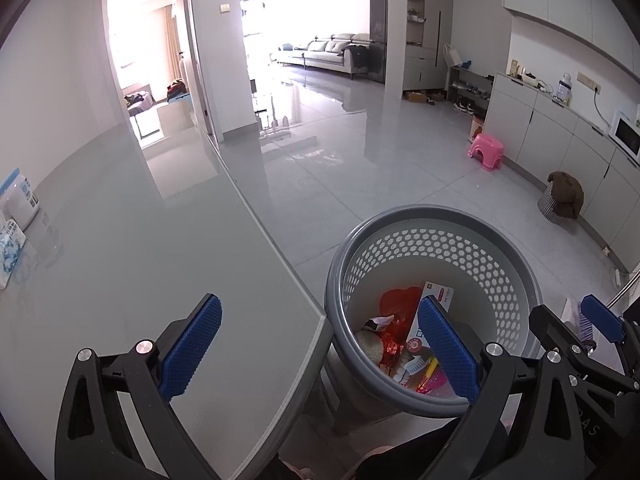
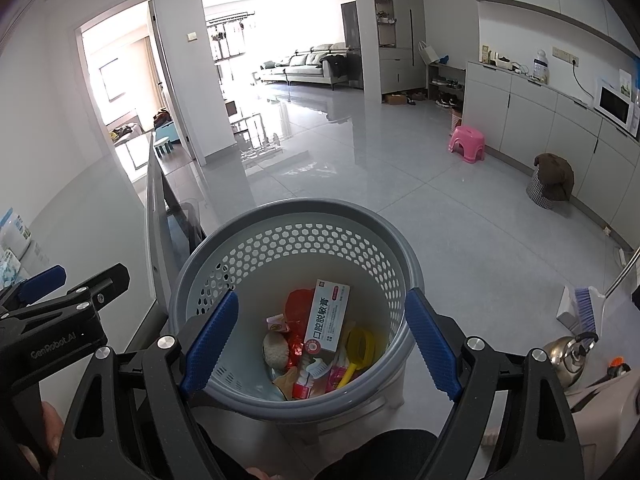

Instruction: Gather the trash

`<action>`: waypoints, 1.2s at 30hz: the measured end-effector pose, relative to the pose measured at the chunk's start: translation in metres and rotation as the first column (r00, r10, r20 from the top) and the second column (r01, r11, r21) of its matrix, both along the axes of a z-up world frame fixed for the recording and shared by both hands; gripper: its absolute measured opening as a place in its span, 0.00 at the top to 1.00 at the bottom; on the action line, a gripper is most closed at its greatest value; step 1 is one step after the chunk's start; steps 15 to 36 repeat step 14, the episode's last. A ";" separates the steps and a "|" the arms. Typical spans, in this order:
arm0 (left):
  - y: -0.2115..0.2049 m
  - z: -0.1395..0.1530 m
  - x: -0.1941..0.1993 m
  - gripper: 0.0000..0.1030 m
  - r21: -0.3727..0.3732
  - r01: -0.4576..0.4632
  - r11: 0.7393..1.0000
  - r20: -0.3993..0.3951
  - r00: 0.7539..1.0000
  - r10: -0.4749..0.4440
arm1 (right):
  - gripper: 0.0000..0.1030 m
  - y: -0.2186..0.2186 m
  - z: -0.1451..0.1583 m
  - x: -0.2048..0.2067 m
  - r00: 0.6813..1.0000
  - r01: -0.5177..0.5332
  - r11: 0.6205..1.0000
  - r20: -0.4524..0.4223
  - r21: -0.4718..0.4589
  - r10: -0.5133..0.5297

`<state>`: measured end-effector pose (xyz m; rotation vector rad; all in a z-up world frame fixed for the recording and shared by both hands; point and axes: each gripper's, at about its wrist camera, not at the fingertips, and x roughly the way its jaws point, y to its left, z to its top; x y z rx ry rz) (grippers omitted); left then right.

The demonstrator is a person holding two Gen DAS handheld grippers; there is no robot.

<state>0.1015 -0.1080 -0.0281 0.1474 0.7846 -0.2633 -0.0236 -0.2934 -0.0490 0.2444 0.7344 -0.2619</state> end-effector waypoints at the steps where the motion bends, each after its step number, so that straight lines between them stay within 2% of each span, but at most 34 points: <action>1: 0.000 0.000 0.000 0.06 -0.002 0.000 1.000 -0.001 1.000 0.000 | 0.21 0.000 0.000 0.000 1.000 0.001 1.000 0.000 0.000 -0.001; 36: 0.003 -0.001 -0.002 0.06 -0.016 -0.006 1.000 -0.012 1.000 0.006 | 0.21 0.003 0.005 -0.001 1.000 -0.006 1.000 -0.001 -0.002 0.006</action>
